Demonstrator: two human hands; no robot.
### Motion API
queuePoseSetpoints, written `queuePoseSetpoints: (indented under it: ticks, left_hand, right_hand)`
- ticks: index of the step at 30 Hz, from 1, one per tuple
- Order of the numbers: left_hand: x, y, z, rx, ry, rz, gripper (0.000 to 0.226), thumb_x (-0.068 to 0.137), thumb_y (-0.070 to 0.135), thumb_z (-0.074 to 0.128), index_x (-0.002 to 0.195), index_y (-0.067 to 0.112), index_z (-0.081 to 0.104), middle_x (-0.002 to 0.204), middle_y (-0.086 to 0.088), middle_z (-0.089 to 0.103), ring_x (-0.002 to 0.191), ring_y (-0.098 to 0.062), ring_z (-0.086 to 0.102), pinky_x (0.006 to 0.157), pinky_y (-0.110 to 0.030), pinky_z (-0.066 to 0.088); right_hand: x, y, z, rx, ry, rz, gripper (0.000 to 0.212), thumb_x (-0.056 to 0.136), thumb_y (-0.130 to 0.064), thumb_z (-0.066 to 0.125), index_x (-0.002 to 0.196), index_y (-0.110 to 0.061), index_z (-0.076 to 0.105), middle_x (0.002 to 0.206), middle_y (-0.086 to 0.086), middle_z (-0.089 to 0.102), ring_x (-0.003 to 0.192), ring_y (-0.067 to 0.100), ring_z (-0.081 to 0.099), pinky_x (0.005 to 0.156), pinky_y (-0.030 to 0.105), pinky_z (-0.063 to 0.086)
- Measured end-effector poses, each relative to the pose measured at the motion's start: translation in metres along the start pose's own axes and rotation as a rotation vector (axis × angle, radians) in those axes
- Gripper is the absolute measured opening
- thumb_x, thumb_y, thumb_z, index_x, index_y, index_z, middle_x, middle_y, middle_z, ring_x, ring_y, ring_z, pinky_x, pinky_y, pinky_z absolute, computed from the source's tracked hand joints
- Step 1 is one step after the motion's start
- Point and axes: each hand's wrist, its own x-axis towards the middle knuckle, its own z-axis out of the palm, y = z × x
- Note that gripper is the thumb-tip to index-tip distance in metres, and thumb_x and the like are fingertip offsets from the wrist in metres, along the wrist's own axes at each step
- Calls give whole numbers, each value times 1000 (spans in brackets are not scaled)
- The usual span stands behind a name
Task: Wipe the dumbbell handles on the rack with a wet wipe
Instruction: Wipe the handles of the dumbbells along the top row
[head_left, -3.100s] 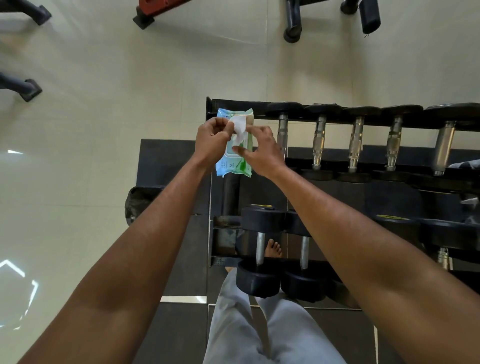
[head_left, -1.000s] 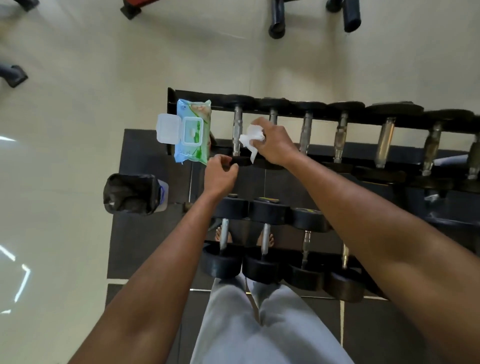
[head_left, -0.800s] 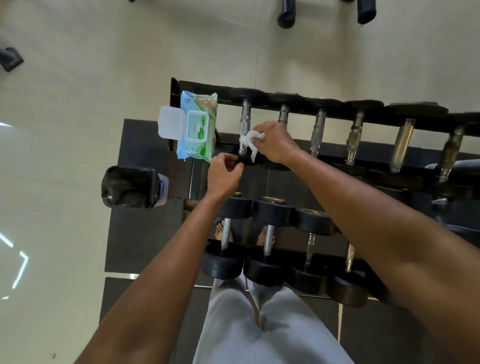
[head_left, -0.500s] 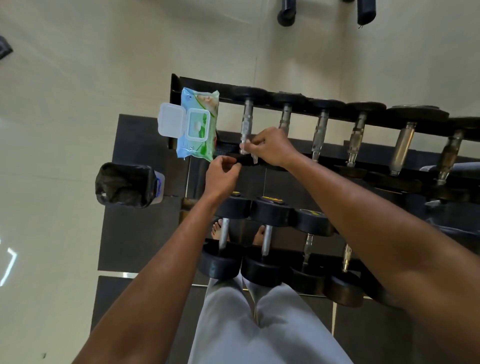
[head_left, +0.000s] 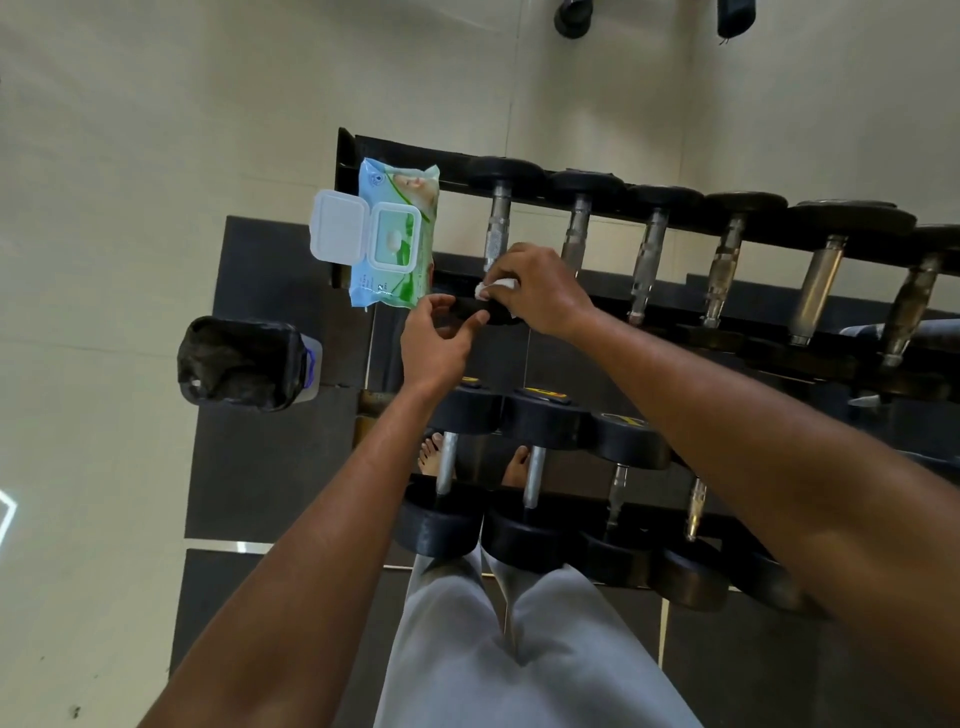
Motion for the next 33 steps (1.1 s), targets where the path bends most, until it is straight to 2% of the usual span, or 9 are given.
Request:
queuePoseSetpoints:
  ticks: [3,8,11,15,18,22,27,29,33]
  left_hand:
    - [1,-3,0,-4,7,17,50,90,41,86,128,18,63,125,2,68,100,1,66,77,-4,51]
    - [1,-6,-4,-10,-2,39,52,89,44,86,130,19,64,128,4,67,112,-10,67,82,-11,53]
    - [-1,-6,-6,-27,-17,42,52,89,44,86,130,20,64,126,5,67,110,-11,69,87,-20,58]
    - [-2,-5,-5,-25,-2,60,51,89,44,86,129,20,64,126,5,67,105,-1,65,82,-7,52]
    - [-1,-7,-6,1,2,78,52,88,51,86,127,24,64,126,7,67,113,-5,64,89,-16,53]
    - [-2,-5,-6,4,-9,67,51,89,46,86,128,20,65,124,7,66,100,5,63,74,-3,49]
    - [-1,-5,-5,22,11,69,52,89,48,85,128,22,64,130,4,66,118,-9,62,80,-6,49]
    - [-1,-6,-4,32,24,69,51,89,47,85,128,22,64,129,5,67,118,-9,63,78,-4,47]
    - [0,-6,-4,45,25,75,52,89,49,85,128,22,63,129,6,67,116,-13,66,79,-11,50]
  right_hand:
    - [12,-10,1,-167,-5,-89,16,95,-31,77,107,-21,79,113,-2,65,99,19,63,79,36,54]
    - [18,-11,-12,-272,-26,-117,27,93,-43,78,113,-25,77,118,-2,58,94,15,56,75,33,48]
    - [5,-1,-18,-294,-59,-142,24,96,-40,75,115,-25,76,122,-1,60,96,15,57,75,29,43]
    - [16,-20,-13,-350,-88,-209,19,99,-36,71,111,-22,77,112,-2,58,90,13,53,73,31,44]
    - [28,-38,-10,-419,-122,-240,15,101,-32,68,106,-21,77,104,-3,52,86,18,55,71,35,46]
    - [15,-20,-13,-351,-67,-133,20,98,-36,72,111,-22,76,115,-2,63,98,18,60,78,35,51]
    - [-6,6,-4,-145,20,150,9,100,-26,72,108,-27,74,104,-6,73,92,15,67,76,35,58]
    - [-1,6,-1,-119,16,200,10,99,-21,73,105,-28,74,101,-7,73,89,14,67,75,36,59]
    - [6,8,2,-108,-16,234,14,97,-12,72,100,-25,72,94,-6,69,85,13,67,70,31,58]
